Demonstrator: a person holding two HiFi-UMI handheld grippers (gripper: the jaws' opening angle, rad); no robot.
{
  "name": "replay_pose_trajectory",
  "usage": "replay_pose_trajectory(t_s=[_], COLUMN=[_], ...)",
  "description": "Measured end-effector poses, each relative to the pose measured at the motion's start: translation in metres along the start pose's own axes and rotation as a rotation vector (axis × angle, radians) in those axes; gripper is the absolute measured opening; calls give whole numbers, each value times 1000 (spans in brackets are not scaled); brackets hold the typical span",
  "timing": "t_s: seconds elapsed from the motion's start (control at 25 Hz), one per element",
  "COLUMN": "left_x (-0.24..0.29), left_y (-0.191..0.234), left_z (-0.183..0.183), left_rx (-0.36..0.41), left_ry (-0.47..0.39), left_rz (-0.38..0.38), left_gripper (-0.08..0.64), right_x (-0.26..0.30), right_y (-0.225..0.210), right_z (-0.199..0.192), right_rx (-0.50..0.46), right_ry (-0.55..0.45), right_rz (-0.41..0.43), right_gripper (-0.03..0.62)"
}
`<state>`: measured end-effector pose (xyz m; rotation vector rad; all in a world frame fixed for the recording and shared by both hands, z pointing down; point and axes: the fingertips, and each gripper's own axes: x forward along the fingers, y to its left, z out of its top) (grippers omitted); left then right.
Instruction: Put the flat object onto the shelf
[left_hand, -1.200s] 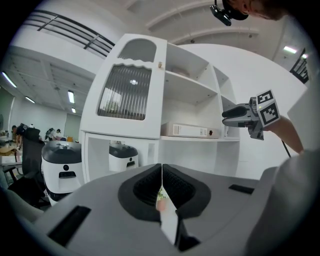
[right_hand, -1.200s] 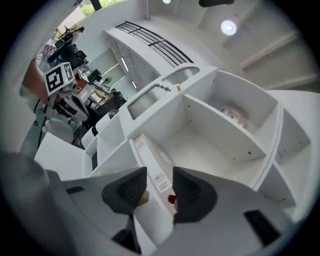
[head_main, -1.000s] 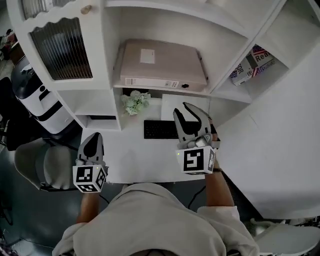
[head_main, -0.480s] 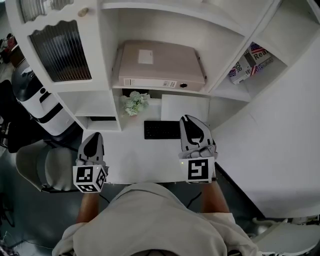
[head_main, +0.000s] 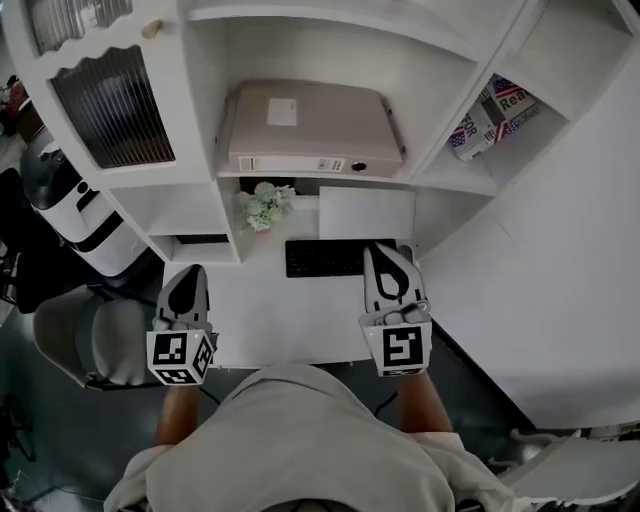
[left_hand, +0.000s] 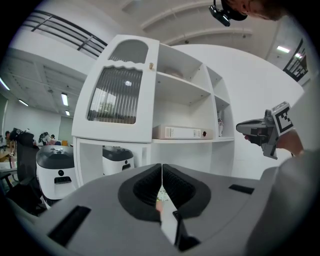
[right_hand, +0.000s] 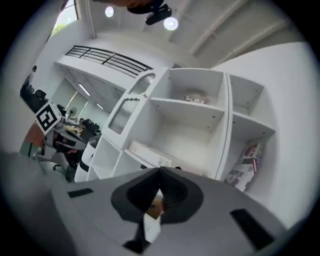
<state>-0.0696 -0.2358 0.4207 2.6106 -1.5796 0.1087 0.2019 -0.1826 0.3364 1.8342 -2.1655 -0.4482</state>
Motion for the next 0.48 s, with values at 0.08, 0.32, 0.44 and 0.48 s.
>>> replay_pose_trajectory(t_s=[0.08,0.32,0.44,0.48], left_x=[0,1,2,2], left_y=[-2,-6,-9,-10], left_z=[1,2,2,2], left_rx=[3,10,11,11], left_ry=[0,-1,-1,-1], left_rz=[-5,-17,-21,-23], left_gripper=[6,6,6,6], right_x=[-4,-11,-14,-14], right_y=[-2,-5,-6,-6], right_z=[-3,-8,-10,-10], right_rx=[17,62,77,84], right_ry=[-5,-6,-4,-3], right_rz=[-8,-19,-22,-23], right_gripper=[3,3,3,3])
